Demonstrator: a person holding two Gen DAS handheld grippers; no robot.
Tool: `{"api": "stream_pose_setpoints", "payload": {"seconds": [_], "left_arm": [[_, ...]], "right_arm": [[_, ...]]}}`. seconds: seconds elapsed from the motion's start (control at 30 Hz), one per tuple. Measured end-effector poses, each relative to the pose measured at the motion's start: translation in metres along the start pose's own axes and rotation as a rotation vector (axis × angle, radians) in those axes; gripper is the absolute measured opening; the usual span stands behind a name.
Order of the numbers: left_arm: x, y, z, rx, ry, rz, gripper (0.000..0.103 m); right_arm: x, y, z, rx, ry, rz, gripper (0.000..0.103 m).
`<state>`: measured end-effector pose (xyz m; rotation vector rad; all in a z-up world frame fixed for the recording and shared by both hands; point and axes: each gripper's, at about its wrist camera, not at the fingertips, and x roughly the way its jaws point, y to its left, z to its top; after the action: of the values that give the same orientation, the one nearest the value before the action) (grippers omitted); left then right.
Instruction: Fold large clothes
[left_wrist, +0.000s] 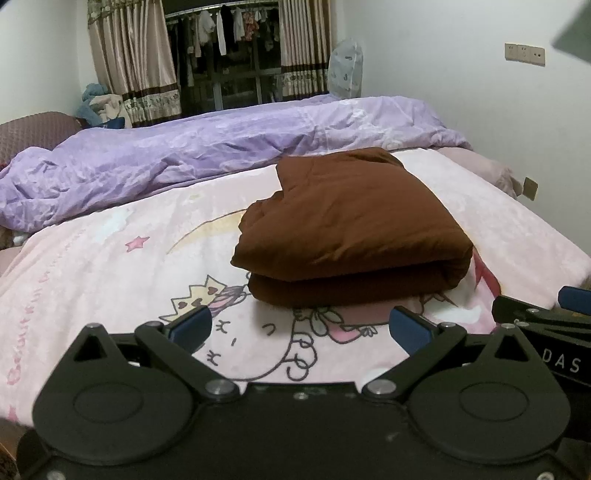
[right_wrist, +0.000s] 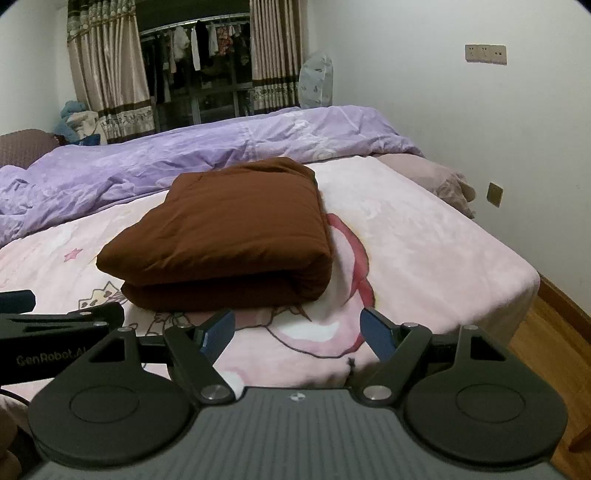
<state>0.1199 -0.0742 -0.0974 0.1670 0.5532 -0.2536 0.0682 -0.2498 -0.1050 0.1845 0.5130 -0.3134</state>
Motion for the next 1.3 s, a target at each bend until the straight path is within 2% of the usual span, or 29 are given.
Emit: {"api": "stream_pose_setpoints", "payload": {"seconds": [0.47, 0.63, 1.3], "left_arm": [[0.0018, -0.0027, -0.0007, 0.01, 0.002, 0.015, 0.103], [0.0024, -0.0039, -0.0011, 0.01, -0.002, 0.046, 0.103], [-0.0005, -0.0035, -0.0005, 0.001, -0.014, 0.006, 0.103]], "right_arm": [[-0.0007, -0.0001, -0.0001, 0.003, -0.001, 0.0, 0.091], [-0.0019, 0.0006, -0.0001, 0.004, -0.001, -0.003, 0.091], [-0.0066, 0.0031, -0.0009, -0.003, -0.005, 0.003, 0.091]]}}
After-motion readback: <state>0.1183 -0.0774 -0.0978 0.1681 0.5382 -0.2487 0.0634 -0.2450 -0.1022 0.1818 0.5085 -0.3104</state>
